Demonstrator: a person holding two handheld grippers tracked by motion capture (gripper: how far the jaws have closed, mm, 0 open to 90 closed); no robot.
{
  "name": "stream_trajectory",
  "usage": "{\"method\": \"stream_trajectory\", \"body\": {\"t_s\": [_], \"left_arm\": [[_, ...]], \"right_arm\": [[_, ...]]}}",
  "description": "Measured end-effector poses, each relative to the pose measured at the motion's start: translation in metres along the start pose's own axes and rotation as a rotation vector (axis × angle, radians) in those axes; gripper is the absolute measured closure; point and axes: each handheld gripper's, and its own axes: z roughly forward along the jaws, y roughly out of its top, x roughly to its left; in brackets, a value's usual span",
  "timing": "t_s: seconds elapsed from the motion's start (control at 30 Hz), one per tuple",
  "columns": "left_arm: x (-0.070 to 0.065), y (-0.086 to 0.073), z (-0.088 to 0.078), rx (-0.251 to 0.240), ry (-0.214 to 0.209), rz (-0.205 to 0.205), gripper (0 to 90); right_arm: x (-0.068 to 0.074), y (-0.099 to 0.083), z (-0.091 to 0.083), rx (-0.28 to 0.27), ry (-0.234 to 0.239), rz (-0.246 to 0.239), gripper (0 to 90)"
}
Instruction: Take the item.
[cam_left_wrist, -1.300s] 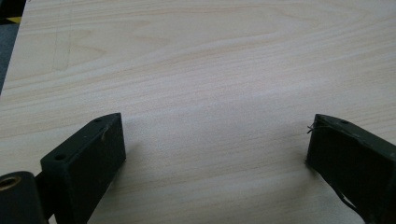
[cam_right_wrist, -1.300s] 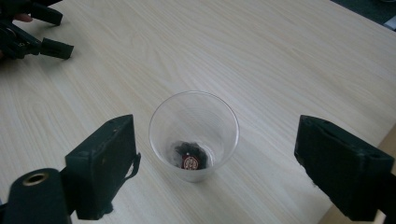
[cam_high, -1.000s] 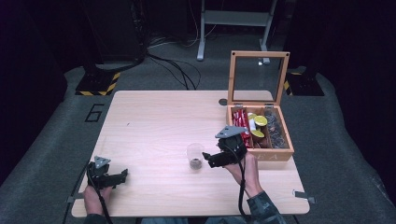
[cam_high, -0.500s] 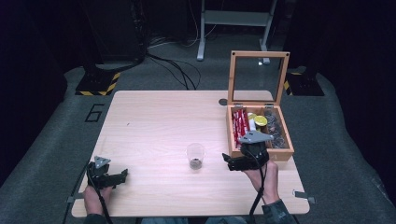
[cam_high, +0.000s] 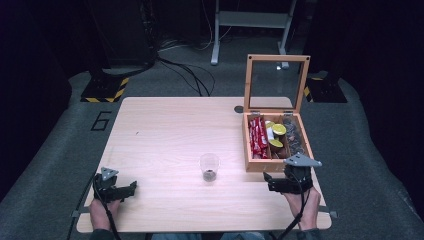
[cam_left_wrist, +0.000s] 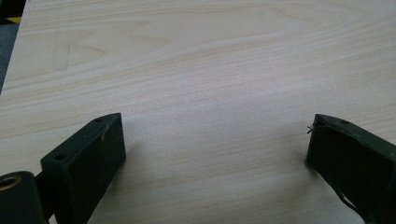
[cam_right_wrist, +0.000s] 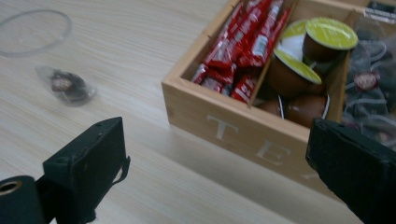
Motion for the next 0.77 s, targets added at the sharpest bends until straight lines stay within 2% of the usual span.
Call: {"method": "stream_trajectory", "body": {"t_s": [0.23,0.43,0.5,0.77], "left_arm": [[0.000,0.000,0.000,-0.002,-0.001,0.000,4.2],[0.000,0.000,0.000,-0.005,0.002,-0.002,4.2],[0.000,0.000,0.000,-0.005,0.003,-0.001,4.2],[0.000,0.000,0.000,-0.005,0.002,-0.002,4.2]], "right_arm": [[-0.019,-0.037,0.012,0.045,-0.063,0.071,4.0],[-0.032,-0.066,0.028,0.078,-0.079,0.128,3.8],[-0.035,-0.073,0.033,0.093,-0.087,0.146,3.5],[-0.043,-0.088,0.044,0.109,-0.106,0.164,2.6]]}}
